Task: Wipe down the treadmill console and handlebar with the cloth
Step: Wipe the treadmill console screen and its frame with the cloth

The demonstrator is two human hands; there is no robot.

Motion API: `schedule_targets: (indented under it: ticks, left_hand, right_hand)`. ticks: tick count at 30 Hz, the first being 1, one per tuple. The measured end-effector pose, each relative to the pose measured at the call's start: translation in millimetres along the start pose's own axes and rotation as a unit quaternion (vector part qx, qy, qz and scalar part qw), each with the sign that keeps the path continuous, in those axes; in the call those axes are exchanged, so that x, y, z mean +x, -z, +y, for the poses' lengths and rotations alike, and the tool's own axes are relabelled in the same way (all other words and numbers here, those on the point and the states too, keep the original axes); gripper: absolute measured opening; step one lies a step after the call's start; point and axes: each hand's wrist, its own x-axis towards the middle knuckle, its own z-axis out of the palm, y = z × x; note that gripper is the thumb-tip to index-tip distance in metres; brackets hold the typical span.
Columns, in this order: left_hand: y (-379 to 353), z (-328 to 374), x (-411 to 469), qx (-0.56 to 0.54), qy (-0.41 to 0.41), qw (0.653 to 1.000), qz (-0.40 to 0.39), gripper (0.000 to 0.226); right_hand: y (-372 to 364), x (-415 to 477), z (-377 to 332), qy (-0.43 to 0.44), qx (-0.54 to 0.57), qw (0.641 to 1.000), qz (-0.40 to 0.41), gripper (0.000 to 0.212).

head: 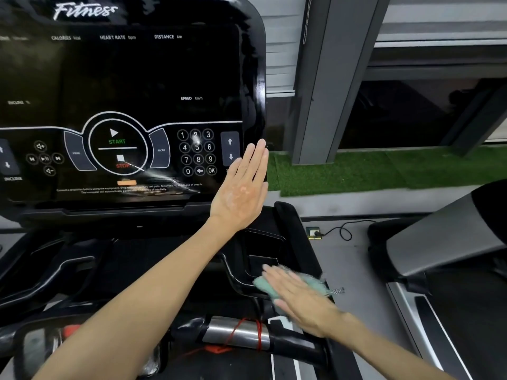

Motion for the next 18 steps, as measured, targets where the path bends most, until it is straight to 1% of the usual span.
schedule_targets:
  ticks: [2,5,7,9,11,13,18]
  left_hand:
    - [0,-1,0,-0.001,-0.002,1.000,0.001,0.063]
    - [0,-1,0,0.000,-0.005,1.000,-0.001,0.063]
    - [0,-2,0,-0.002,-0.004,1.000,-0.002,0.064]
    - [0,-4,0,-0.004,-0.006,1.000,-0.005,0.064]
    - [1,-4,-1,-0.006,-0.010,1.000,-0.002,0.064]
    - [0,-3,-1,-0.009,-0.010,1.000,0.001,0.064]
    - [0,-2,-1,-0.014,-0.005,1.000,0.000,0.063]
  right_hand:
    - [5,31,-15,0.053,-0.002,0.999,0.002,0.061]
    - [7,63,-27,0.127,-0.067,0.989,0.027,0.061]
    - [5,68,-28,0.156,-0.099,0.982,0.036,0.062]
    - [3,63,-24,0.167,-0.114,0.978,0.040,0.067]
    - [2,51,-17,0.164,-0.111,0.979,0.038,0.076]
    - [1,36,-6,0.141,-0.088,0.986,0.021,0.082]
    - [-6,6,9,0.045,-0.053,0.998,-0.011,0.081]
